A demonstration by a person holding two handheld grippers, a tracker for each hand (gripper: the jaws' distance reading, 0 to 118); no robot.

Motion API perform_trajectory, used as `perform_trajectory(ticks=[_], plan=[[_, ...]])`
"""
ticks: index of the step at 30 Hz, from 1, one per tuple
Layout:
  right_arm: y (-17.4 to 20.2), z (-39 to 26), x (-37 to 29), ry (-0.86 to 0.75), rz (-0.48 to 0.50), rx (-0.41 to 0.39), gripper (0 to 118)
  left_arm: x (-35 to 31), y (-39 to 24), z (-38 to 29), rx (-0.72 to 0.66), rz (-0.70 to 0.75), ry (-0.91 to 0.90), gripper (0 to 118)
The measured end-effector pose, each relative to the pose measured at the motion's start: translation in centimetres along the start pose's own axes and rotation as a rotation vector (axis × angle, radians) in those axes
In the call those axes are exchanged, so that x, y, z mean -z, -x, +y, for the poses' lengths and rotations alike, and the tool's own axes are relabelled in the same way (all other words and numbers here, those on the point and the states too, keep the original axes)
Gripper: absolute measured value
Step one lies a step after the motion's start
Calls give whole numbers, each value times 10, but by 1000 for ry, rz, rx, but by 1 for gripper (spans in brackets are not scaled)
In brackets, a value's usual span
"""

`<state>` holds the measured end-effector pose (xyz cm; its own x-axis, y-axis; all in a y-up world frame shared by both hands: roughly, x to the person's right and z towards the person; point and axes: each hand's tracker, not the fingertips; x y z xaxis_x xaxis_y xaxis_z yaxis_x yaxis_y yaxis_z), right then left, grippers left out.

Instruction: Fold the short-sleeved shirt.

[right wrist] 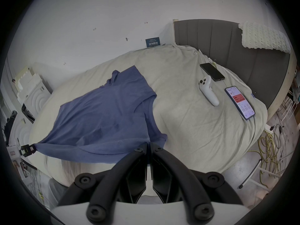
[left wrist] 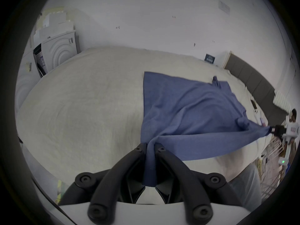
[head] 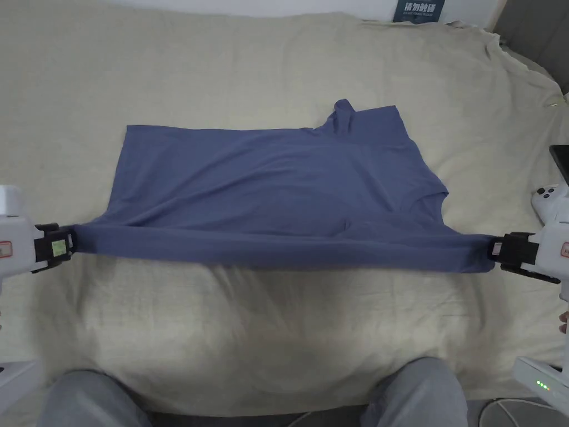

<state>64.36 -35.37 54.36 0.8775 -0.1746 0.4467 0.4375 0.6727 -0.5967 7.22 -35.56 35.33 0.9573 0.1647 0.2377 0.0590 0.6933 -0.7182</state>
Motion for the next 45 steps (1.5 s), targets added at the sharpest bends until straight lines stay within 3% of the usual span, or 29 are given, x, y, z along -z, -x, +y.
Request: perform_trajectory(ticks=[5,10,16,25,26,27,30,32,33,34,36,37,41,45], plan=[[15,33,16,-17,-31,-27,2,15,-5,27,-73,-13,-26,6],[28,75,52,-19,-95,13,2,47,-18,56,-118,30,-6,6],[45,111,107,-4,-166,-43,2,88,-32,81,-43,89,38,6],[56,134,191,84,-208,-62,2,167,-32,99,-10,146,148,7],[55,134,200,92,-211,-61,2,176,-33,99,-1,152,150,10],[54,132,207,105,-209,-59,2,182,-33,98,9,167,151,22],[48,126,223,122,-218,-36,4,193,-33,97,22,238,127,69],[43,123,228,127,-200,-1,19,194,-31,97,15,252,116,84],[42,122,229,126,-193,6,28,191,-31,98,4,256,102,86],[41,123,228,124,-198,10,28,188,-30,100,-3,263,94,86],[40,125,221,124,-195,1,89,178,-27,106,-22,267,36,99],[40,126,216,101,-196,-18,99,172,-27,108,-23,260,5,101],[54,131,175,-42,-263,-185,99,134,-31,116,-8,168,-106,108],[66,121,113,-212,-213,-239,99,92,-40,107,15,145,-213,110]])
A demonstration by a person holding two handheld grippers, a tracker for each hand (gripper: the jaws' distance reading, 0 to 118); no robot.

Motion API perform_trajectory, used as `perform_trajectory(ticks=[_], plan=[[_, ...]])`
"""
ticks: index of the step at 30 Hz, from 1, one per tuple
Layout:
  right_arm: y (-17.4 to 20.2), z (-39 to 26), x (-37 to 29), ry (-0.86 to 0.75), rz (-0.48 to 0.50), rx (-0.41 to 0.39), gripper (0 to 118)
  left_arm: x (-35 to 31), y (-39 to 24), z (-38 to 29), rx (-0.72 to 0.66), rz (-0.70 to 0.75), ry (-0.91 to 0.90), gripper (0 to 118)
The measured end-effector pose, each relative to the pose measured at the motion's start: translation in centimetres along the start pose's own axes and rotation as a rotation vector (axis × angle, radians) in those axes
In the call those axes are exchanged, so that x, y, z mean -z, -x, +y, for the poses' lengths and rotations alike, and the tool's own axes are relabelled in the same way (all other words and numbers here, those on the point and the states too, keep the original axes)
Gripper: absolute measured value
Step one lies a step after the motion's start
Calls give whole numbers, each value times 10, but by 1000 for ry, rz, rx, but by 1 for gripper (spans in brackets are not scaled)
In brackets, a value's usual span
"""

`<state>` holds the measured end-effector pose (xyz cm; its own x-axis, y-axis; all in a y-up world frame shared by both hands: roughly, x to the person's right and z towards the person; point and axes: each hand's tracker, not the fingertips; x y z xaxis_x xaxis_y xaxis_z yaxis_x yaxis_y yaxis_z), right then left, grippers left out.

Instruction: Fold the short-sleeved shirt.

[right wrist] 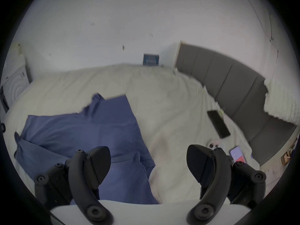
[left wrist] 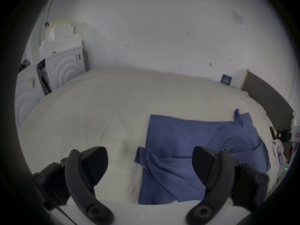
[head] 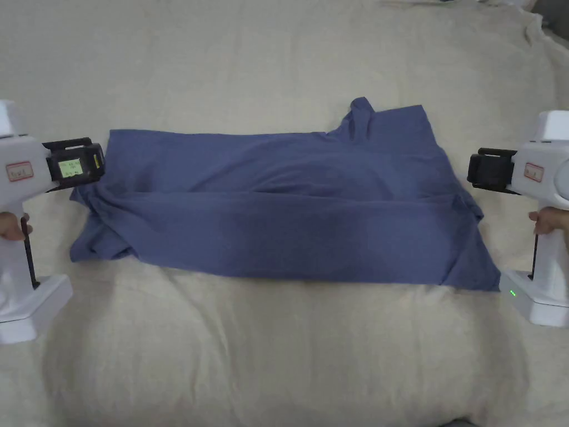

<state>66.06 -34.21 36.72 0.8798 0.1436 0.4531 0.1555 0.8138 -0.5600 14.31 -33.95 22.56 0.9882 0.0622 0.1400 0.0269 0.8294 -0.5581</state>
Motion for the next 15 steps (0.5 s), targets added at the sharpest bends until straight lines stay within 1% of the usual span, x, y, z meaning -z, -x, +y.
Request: perform_trajectory(ticks=[2,5,6,8,10,11,13,14,15], plan=[[0,-5,-34,-82,26,21,99,-21,-4,-6,4,-1,-48,112],[2,-20,-84,-197,45,76,99,-59,-13,-26,31,4,-149,112],[3,-27,-97,-215,51,74,100,-69,-17,-33,53,11,-173,111],[7,-41,-121,-245,54,75,100,-80,-17,-48,106,2,-193,109],[10,-55,-140,-256,69,74,100,-94,-22,-62,139,-2,-201,101],[11,-62,-149,-258,79,79,100,-101,-24,-69,140,-7,-207,95],[13,-77,-169,-286,115,110,97,-113,-26,-82,153,-38,-213,71],[13,-84,-177,-299,131,122,91,-120,-28,-89,154,-48,-216,57],[13,-90,-185,-310,139,131,77,-125,-29,-95,168,-60,-215,36]])
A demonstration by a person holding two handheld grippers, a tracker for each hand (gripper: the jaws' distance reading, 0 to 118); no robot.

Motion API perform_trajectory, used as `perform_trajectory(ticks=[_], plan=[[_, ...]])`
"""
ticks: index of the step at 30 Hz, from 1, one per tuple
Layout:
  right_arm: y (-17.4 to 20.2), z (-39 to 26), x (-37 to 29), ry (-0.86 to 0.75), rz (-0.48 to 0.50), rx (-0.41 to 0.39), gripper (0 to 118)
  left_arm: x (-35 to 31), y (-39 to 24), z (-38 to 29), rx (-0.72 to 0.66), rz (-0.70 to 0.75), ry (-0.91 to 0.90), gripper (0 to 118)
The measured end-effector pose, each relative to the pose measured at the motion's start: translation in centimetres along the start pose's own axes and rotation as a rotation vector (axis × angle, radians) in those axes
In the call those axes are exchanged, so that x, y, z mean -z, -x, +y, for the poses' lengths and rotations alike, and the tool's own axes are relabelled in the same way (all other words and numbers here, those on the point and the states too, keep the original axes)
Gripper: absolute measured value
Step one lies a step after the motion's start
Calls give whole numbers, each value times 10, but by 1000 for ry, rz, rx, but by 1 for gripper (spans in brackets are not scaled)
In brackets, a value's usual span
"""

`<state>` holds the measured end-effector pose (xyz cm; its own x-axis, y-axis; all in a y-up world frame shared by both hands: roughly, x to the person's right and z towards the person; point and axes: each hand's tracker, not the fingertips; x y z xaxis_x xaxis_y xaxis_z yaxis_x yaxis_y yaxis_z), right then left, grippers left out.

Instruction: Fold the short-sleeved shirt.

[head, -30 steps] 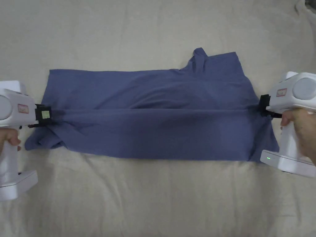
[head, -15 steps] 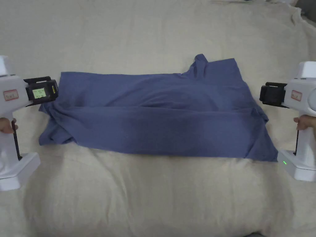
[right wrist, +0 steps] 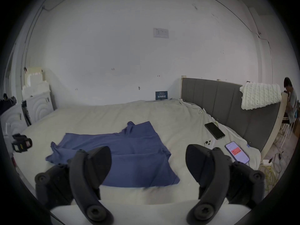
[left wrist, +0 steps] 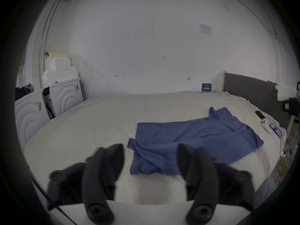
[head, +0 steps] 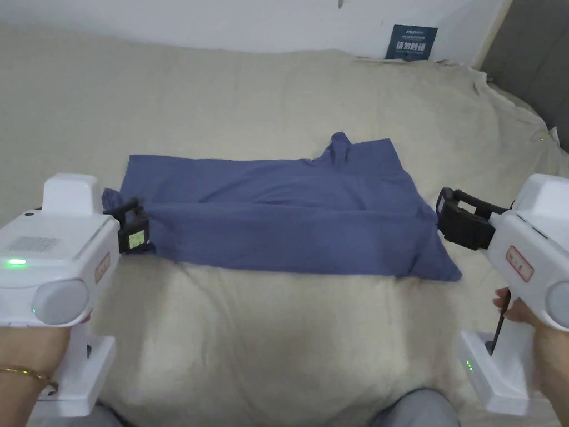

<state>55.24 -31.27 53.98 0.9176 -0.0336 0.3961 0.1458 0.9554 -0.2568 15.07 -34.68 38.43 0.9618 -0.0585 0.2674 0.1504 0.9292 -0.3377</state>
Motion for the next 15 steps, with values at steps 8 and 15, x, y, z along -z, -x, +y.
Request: perform_trajectory(ticks=[8,15], plan=[[-4,-17,-33,-9,-19,23,0,-24,-3,-19,-3,-32,-16,0],[-9,-21,-36,6,-3,34,0,-28,-3,-21,-74,-29,-49,0]])
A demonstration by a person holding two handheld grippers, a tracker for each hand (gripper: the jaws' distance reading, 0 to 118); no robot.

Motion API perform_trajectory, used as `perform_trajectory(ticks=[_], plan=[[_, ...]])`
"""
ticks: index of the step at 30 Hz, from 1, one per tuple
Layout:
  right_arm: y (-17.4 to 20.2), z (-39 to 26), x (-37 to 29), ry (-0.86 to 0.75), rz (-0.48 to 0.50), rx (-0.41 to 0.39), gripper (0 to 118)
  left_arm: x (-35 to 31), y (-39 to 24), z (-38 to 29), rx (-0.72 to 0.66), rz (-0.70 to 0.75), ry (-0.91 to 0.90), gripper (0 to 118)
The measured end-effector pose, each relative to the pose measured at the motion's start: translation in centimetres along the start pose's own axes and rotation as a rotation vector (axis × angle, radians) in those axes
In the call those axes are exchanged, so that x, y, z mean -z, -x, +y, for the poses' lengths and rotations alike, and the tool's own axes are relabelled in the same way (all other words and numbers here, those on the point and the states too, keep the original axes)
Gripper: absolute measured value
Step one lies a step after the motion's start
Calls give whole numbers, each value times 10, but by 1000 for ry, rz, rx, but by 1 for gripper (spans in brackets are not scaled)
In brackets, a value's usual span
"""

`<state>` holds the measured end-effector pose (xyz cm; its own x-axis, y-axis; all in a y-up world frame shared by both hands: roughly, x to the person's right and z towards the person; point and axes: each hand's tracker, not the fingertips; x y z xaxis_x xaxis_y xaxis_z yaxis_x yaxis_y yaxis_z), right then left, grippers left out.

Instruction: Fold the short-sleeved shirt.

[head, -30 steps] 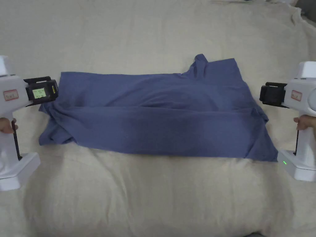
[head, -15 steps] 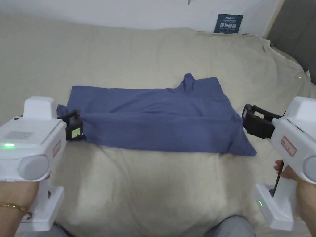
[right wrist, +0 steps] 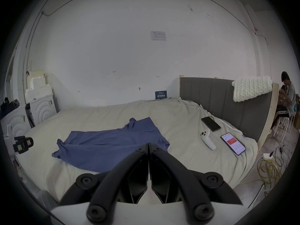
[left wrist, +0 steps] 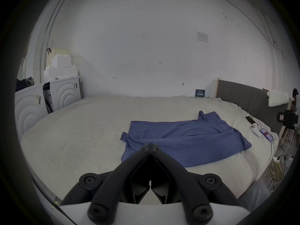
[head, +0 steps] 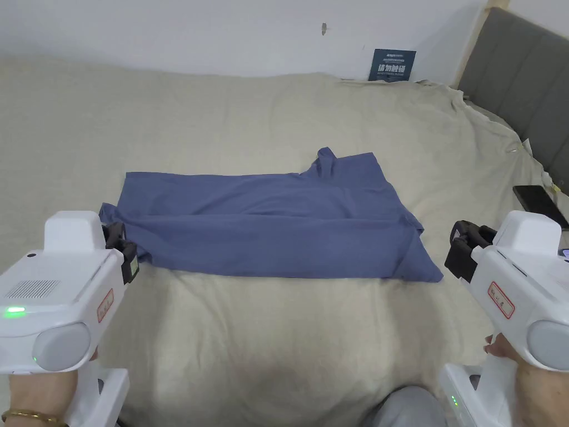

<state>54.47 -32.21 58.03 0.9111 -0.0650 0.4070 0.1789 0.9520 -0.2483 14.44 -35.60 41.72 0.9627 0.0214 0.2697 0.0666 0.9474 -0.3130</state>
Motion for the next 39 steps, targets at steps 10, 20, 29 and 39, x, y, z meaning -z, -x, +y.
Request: perform_trajectory(ticks=[10,20,29,39], plan=[[-15,17,41,96,-23,-26,0,1,-10,6,7,-4,-7,0],[-41,34,158,611,26,-57,89,15,-15,7,-6,-9,34,0],[-56,-16,221,801,-81,-39,98,44,-15,-2,-17,-5,90,0],[-53,-39,241,810,-74,8,4,61,-14,-12,-54,25,157,0]])
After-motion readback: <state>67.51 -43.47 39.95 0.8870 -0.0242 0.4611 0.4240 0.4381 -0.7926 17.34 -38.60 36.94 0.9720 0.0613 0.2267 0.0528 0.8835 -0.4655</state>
